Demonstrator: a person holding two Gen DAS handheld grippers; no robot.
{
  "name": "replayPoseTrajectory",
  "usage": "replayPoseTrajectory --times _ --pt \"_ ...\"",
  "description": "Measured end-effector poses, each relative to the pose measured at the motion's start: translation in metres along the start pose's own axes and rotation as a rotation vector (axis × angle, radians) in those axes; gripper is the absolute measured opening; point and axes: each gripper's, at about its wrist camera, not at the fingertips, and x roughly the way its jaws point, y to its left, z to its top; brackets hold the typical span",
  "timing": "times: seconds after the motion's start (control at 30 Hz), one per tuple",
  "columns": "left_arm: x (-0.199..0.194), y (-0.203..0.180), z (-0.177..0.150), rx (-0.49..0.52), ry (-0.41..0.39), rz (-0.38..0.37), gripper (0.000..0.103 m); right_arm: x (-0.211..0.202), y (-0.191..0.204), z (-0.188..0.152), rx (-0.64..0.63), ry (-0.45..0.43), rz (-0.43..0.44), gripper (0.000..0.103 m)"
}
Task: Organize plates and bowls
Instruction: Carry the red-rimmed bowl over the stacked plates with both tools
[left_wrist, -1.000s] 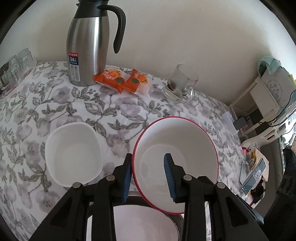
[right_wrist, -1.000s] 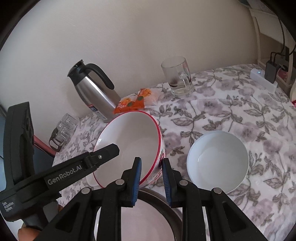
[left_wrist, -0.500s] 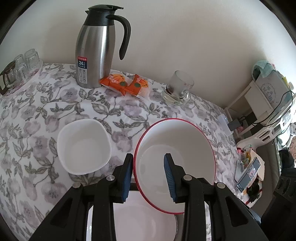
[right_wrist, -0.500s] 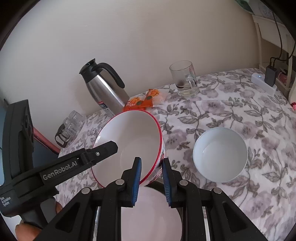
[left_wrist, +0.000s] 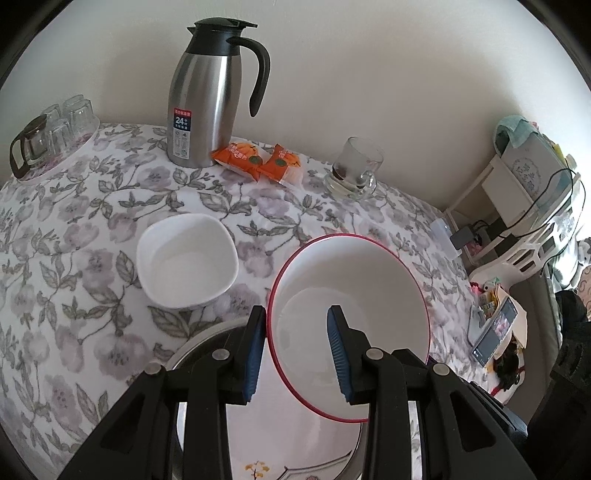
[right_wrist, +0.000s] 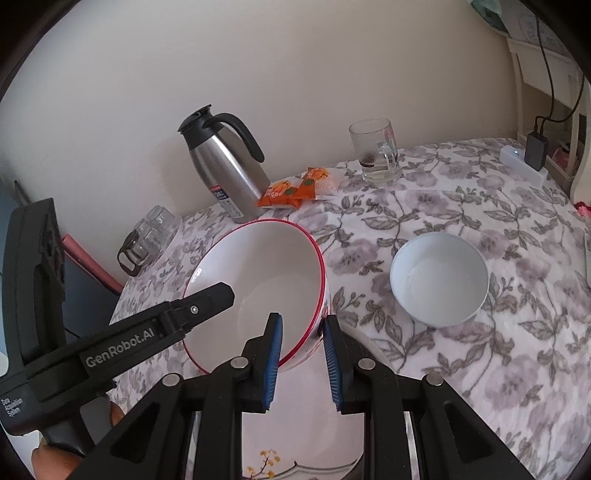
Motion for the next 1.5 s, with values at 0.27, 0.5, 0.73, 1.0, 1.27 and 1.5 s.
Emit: replayPoseTrajectory --times 0.27,0.5,0.73,1.0,1.27,1.5 --pt "-0.012 0.013 -0.02 -0.021 0.001 -0.002 0.035 0.001 0.006 -0.024 -0.016 0.039 0.006 0.024" --pt "-0.01 0.028 -0.038 -0.051 0.034 0.009 0.035 0.007 0.013 -0.039 -0.043 0.076 0.0 0.024" --pt "-0.002 0.043 -0.049 -0.09 0.074 0.01 0.035 0.017 0.017 -0.047 -0.053 0.115 -0.007 0.024" --pt "0.005 0.043 -0.05 -0.089 0.098 0.012 0.035 0.028 0.012 -0.049 -0.045 0.15 -0.032 0.024" --pt "0.014 0.043 -0.053 -0.091 0.132 0.019 0.035 0.032 0.008 -0.05 -0.039 0.165 -0.04 0.024" --pt "0.017 0.042 -0.053 -0.08 0.143 0.034 0.035 0.033 0.01 -0.051 -0.049 0.171 -0.04 0.025"
